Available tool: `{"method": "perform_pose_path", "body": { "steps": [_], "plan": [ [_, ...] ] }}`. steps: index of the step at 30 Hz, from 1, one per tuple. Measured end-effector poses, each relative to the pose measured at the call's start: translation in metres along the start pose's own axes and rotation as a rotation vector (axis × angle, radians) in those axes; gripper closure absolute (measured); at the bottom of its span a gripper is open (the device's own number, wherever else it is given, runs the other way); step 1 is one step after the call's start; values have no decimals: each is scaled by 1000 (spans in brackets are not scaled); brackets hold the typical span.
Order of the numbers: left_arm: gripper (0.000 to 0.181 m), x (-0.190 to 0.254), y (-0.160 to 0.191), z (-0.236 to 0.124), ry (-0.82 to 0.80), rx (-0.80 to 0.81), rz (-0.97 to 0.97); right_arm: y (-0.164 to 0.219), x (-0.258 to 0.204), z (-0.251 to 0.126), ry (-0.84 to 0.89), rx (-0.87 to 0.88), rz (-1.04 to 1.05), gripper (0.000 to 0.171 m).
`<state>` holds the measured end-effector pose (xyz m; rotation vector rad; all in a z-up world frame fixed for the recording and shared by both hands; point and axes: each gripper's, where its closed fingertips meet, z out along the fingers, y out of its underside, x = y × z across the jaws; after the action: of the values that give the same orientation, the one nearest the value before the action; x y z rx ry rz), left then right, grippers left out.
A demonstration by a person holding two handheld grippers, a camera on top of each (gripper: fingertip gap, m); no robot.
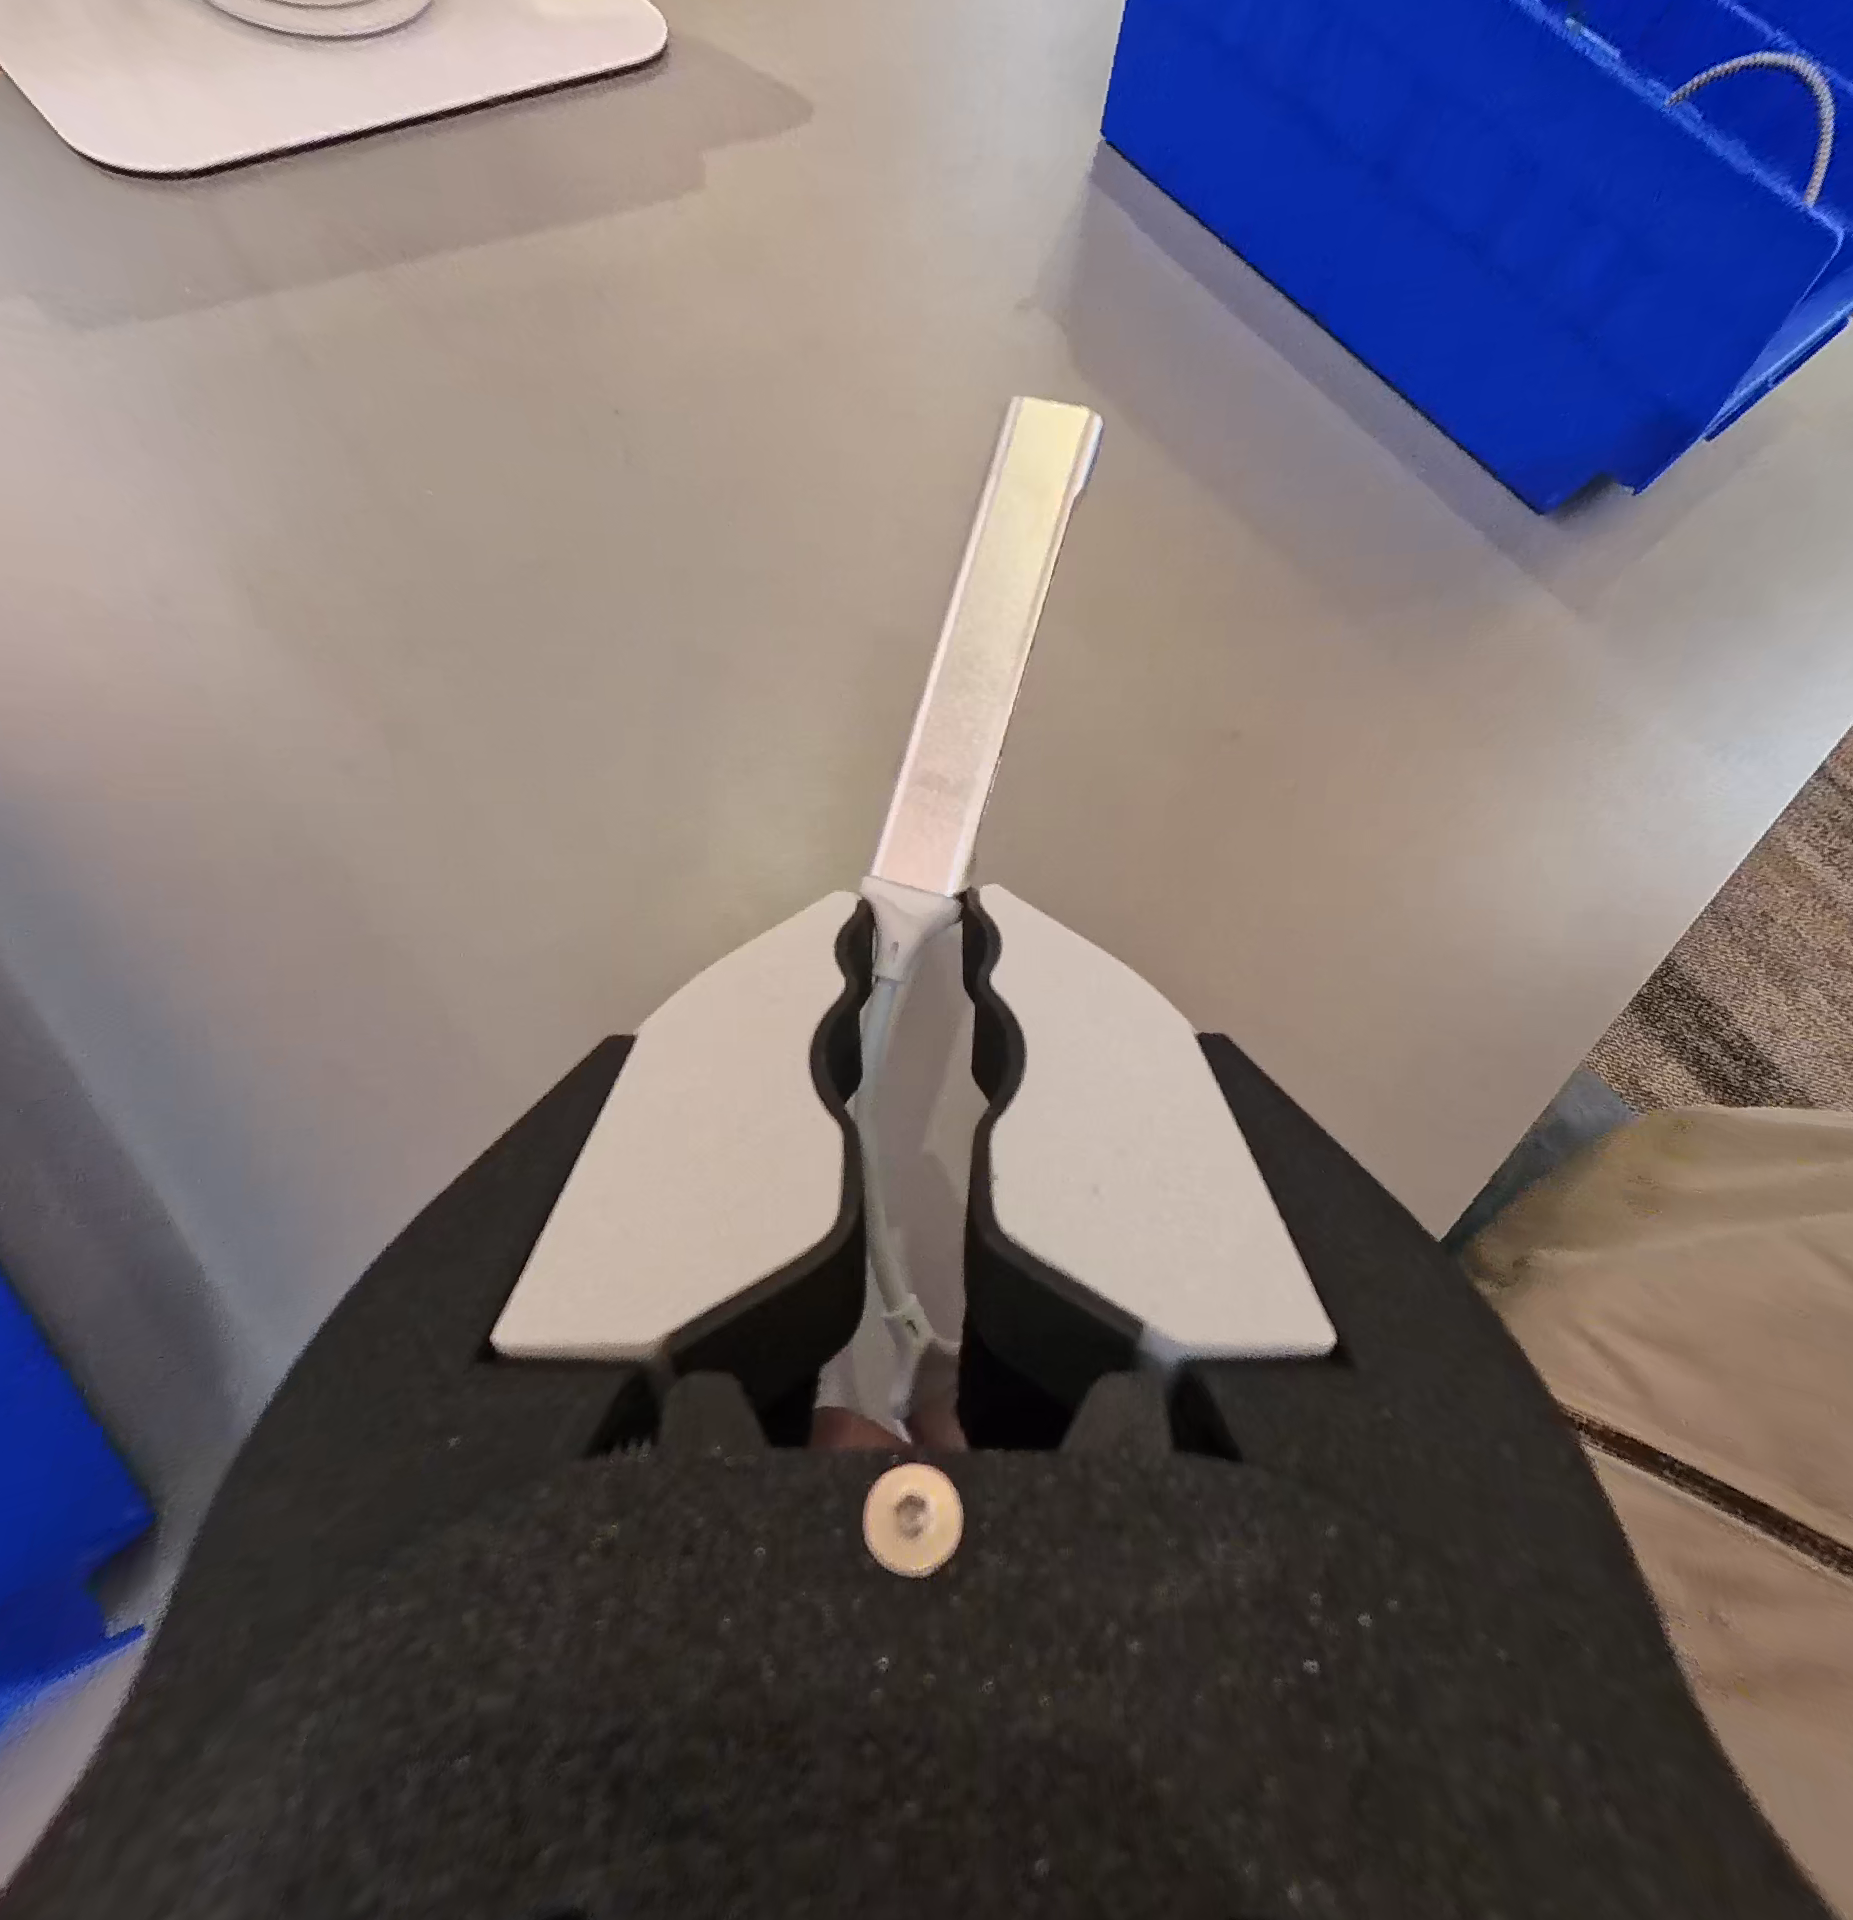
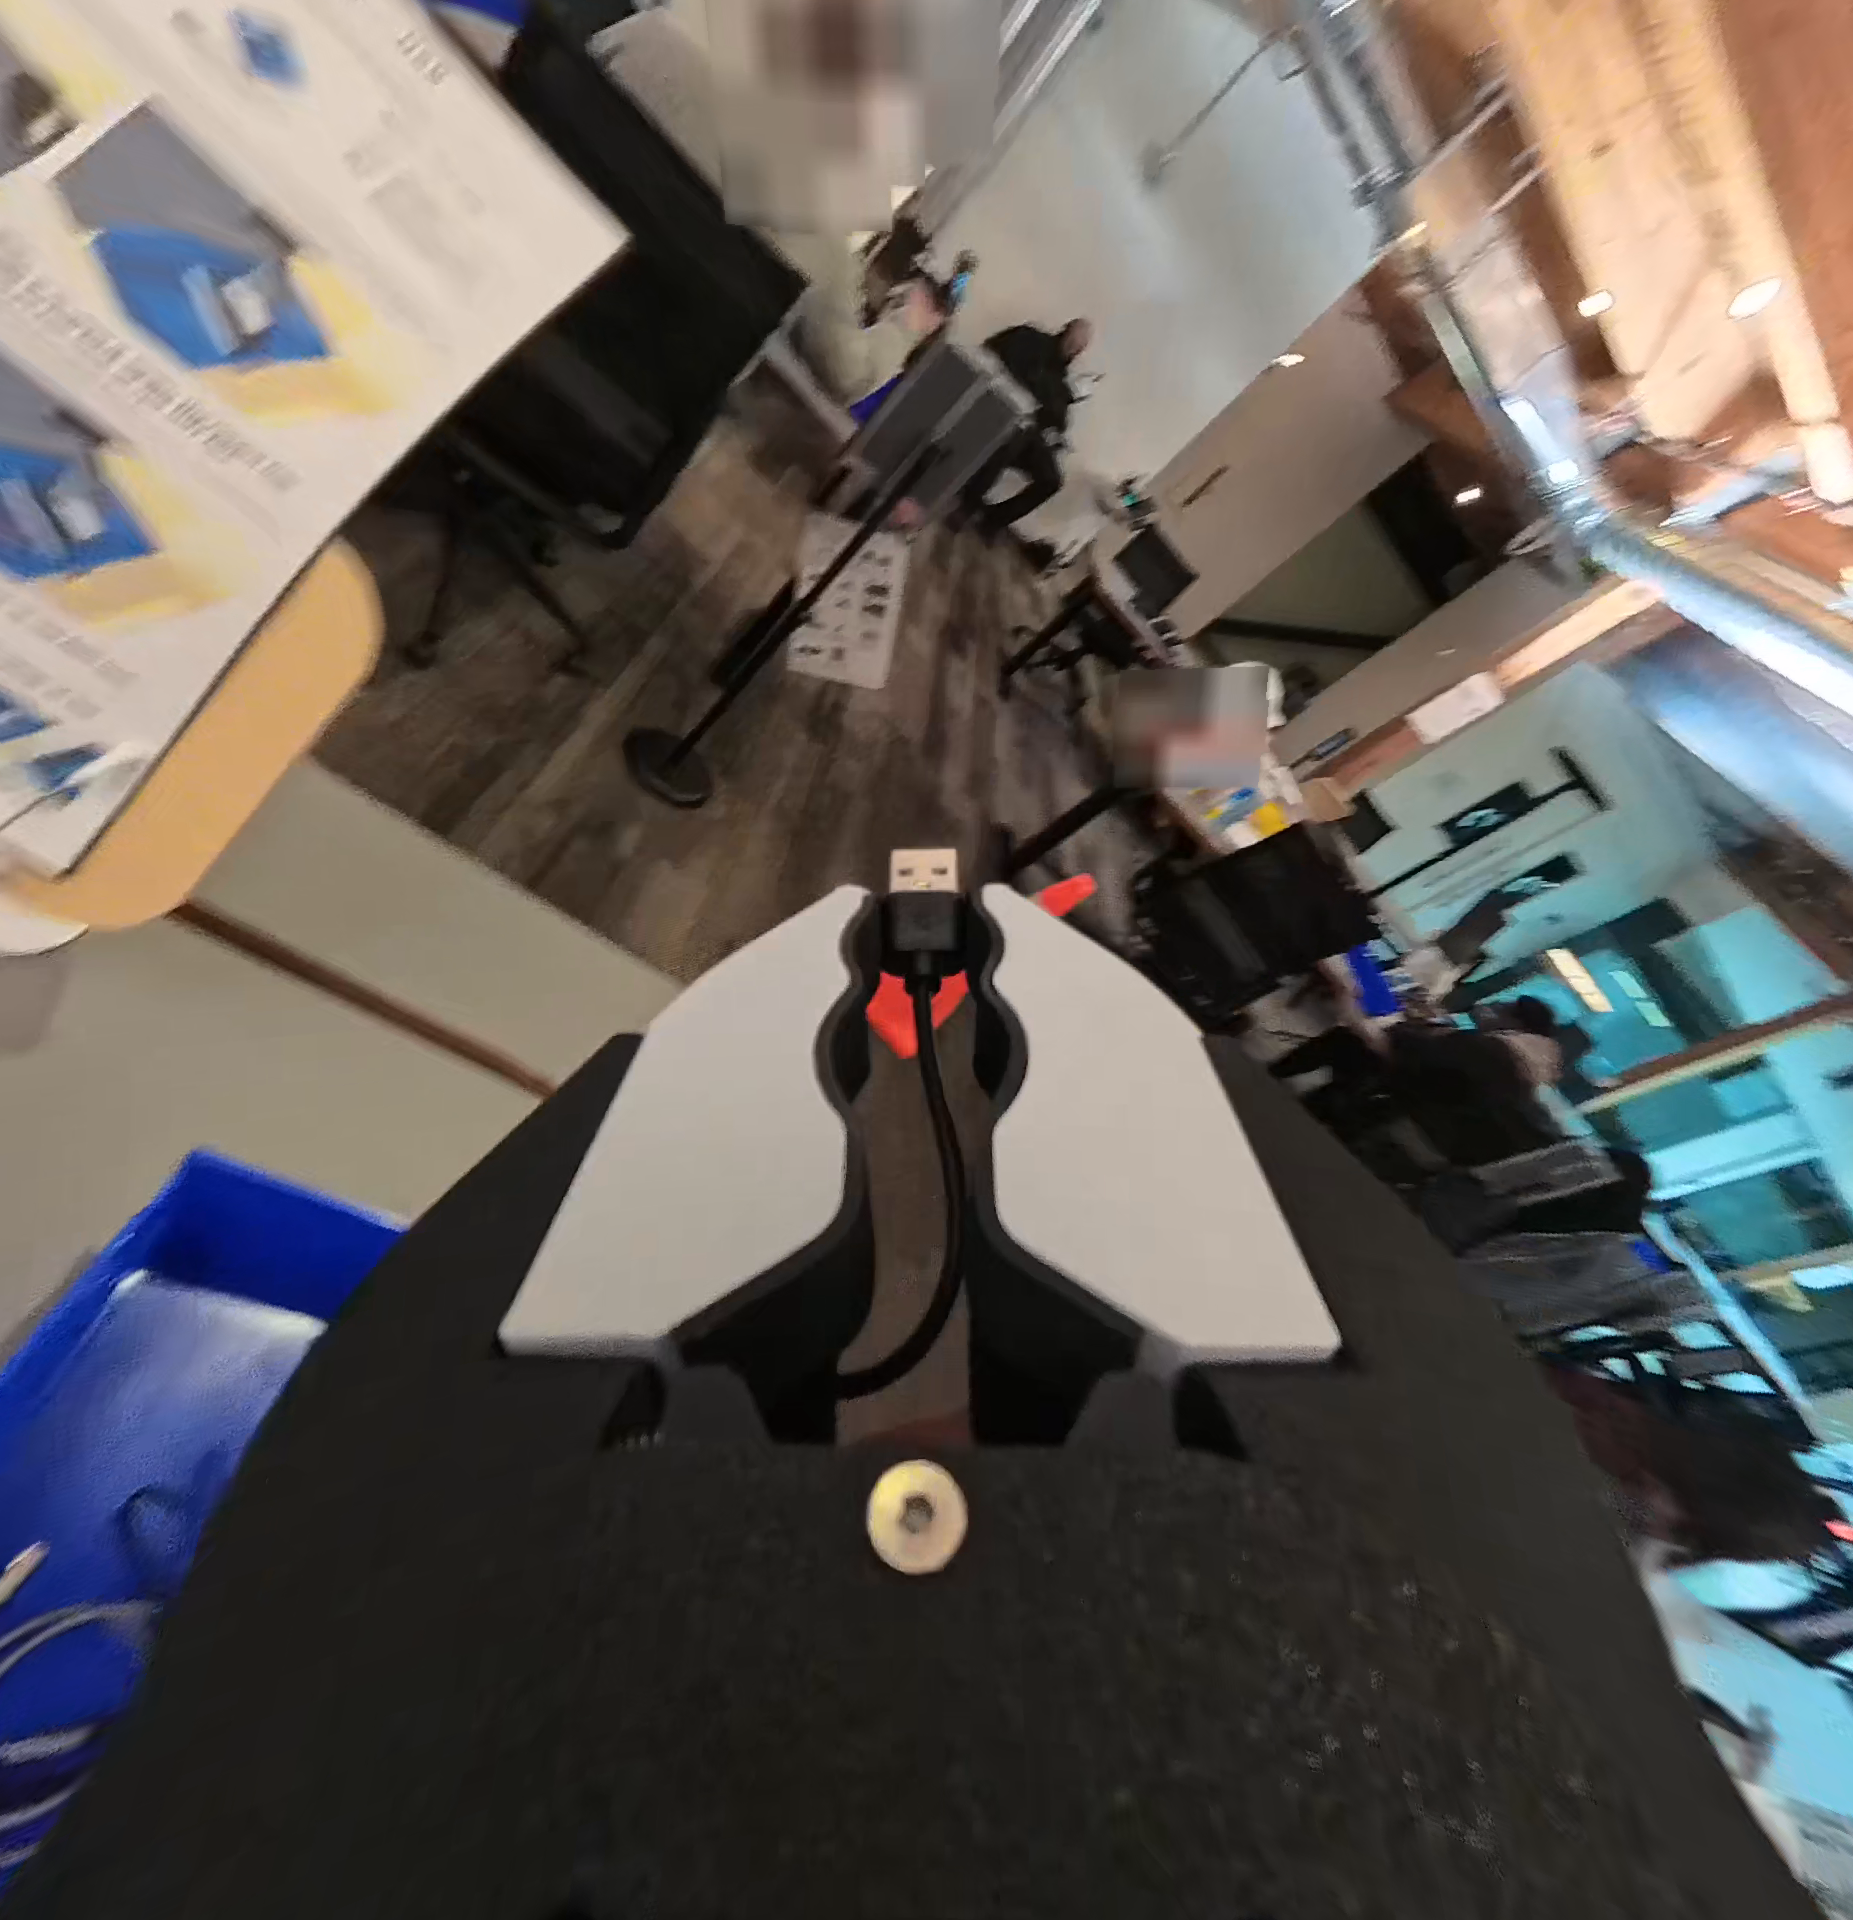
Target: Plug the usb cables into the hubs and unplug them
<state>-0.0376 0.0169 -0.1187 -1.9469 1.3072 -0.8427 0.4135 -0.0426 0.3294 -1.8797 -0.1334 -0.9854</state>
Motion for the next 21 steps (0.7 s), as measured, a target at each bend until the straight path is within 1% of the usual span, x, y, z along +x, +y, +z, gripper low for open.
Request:
{"method": "perform_pose_path", "body": {
  "steps": [4,8,12,14,17,19,21],
  "plan": [
    [165,-1,1,0,-2,-6,0,86,-84,26,-169,-102,68,156],
    [165,-5,0,-2,-13,-1,0,182,-173,49,-345,-251,155,155],
    [165,-7,2,-2,-20,-7,3,260,-262,57,-517,-414,209,155],
    [165,-7,3,-1,-23,-10,8,292,-301,55,-581,-498,173,155],
    [165,-6,4,1,-27,-17,18,325,-342,51,-644,-595,171,155],
    [165,-6,5,2,-28,-22,25,339,-353,49,-657,-630,172,155],
    [165,-5,5,3,-30,-24,29,342,-356,47,-669,-632,180,155]
  ]
}}
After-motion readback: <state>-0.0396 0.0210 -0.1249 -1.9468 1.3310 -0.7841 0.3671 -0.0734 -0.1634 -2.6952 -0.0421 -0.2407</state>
